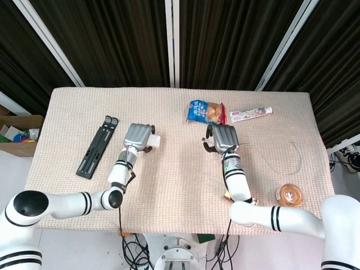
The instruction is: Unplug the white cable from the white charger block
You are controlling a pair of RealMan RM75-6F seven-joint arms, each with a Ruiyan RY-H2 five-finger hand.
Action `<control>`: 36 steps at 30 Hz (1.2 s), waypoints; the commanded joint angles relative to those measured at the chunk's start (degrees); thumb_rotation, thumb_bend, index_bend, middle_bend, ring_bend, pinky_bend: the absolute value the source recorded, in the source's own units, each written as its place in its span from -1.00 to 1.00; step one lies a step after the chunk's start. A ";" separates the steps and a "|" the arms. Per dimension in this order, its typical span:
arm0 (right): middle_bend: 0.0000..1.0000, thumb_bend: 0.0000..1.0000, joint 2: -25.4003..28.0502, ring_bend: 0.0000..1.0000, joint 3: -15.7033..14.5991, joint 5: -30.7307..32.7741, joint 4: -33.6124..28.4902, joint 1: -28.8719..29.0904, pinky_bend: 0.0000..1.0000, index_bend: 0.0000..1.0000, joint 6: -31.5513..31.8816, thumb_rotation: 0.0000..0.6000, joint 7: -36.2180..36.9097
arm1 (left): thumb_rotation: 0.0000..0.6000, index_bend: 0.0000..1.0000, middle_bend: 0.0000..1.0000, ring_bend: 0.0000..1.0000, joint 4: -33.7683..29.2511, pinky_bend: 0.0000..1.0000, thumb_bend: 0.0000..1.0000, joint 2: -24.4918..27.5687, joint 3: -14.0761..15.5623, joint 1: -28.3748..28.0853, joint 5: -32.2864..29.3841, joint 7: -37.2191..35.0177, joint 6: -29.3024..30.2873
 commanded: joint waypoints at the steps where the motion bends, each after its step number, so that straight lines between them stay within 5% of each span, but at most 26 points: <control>1: -0.08 -0.11 -2.18 -0.31 -0.33 0.65 4.26 1.36 -0.18 0.19 -2.65 1.00 0.17 | 1.00 -0.47 -0.43 -0.44 -1.71 0.07 -0.62 1.67 -0.02 1.48 2.84 -1.52 1.48; 5: -0.33 -0.29 -3.56 -0.54 -0.37 0.80 8.74 2.24 -0.36 -0.51 -6.58 1.00 1.41 | 1.00 -0.47 -0.44 -0.44 -5.81 -0.01 -0.63 5.13 0.19 3.96 6.85 -2.89 5.06; 8: -0.52 -0.39 -2.43 -0.68 -0.21 -1.59 9.13 1.40 -0.47 -0.82 -8.15 1.00 4.29 | 1.00 -0.47 -0.44 -0.45 -7.92 -0.09 -0.65 7.78 1.23 6.45 9.85 -3.72 8.01; 15: -0.44 -0.40 5.55 -0.70 -2.09 -10.81 2.54 -5.02 -0.49 -0.73 -5.60 1.00 11.40 | 1.00 -0.46 -0.44 -0.49 -8.11 -0.24 -0.66 13.24 3.45 13.36 15.75 -9.81 11.77; 21: -0.46 -0.36 16.79 -0.71 -8.35 -23.71 -4.75 -14.20 -0.50 -0.66 -0.34 1.00 17.16 | 1.00 -0.44 -0.44 -0.54 -14.04 -0.37 -0.67 22.54 6.73 20.41 22.37 -15.07 15.10; 27: -0.70 -0.35 28.43 -0.97 -14.65 -33.43 -10.77 -23.44 -0.80 -0.79 2.81 1.00 24.55 | 1.00 -0.44 -0.53 -0.64 -19.36 -0.52 -0.69 29.43 11.07 28.03 28.45 -17.11 20.95; 36: -0.82 -0.34 34.30 -1.00 -22.65 -46.44 -9.60 -38.24 -0.95 -0.94 14.70 1.00 37.63 | 1.00 -0.45 -0.55 -0.67 -24.25 -0.56 -0.70 32.19 17.11 41.31 39.74 -19.72 34.98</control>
